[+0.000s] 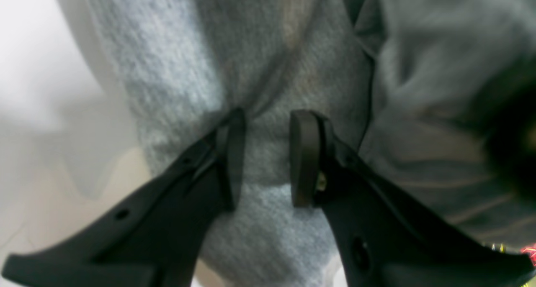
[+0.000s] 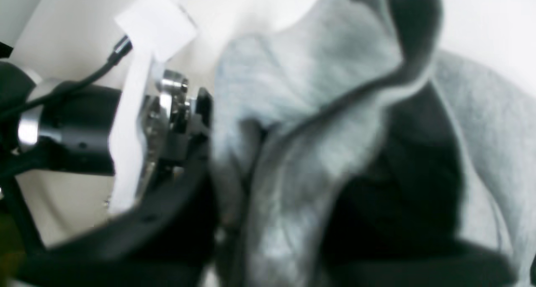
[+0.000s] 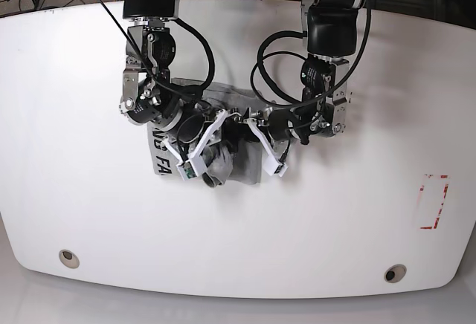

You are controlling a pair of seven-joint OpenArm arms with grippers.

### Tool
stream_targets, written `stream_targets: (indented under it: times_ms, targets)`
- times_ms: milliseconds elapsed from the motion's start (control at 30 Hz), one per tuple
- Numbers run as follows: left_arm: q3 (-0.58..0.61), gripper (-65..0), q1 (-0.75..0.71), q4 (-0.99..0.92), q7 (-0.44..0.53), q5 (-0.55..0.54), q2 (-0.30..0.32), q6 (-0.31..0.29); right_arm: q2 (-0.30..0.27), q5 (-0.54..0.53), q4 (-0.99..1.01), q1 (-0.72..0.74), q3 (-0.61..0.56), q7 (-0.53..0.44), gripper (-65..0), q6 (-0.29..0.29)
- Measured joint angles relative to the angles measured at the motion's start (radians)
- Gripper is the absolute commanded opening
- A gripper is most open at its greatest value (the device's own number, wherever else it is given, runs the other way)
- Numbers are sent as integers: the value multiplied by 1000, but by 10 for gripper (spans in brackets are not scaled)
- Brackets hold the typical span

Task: Fold the T-shirt properly
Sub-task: 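Press both grippers together on the folded grey bundle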

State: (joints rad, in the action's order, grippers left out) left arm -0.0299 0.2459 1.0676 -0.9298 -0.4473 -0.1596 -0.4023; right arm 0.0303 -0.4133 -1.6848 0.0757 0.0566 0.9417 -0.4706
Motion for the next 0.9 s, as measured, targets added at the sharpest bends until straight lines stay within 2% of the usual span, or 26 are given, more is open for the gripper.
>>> stream_targets:
  times_ms: [100,167,233,300,400,567,900]
  targets:
    - [0,-453,0,0,0,0,0,0,-3,29,0,3,-2,-8,-212,0]
    - [0,-453,0,0,0,0,0,-1,-6,48,0,6,-2,-9,-146,0]
    - [0,-451,0,0,0,0,0,-2,-5,71,0,11,-2,-10,-116,0]
    - [0,-442,0,0,0,-1,0,-2,-5,75,0,22,-3,-7,-117,0]
    - [-7,-392,1,0,-7,-11,-1,-2,-4,77,0,45,-4,-10,-133,0]
    - [-42,-311,-2,-5,-29,-98,-3,-2,-9,88,-34,72,-18,-8,-155,0]
    - [-48,-300,25,-15,-79,-151,-1,15,-51,85,-101,68,-157,-3,-157,-1]
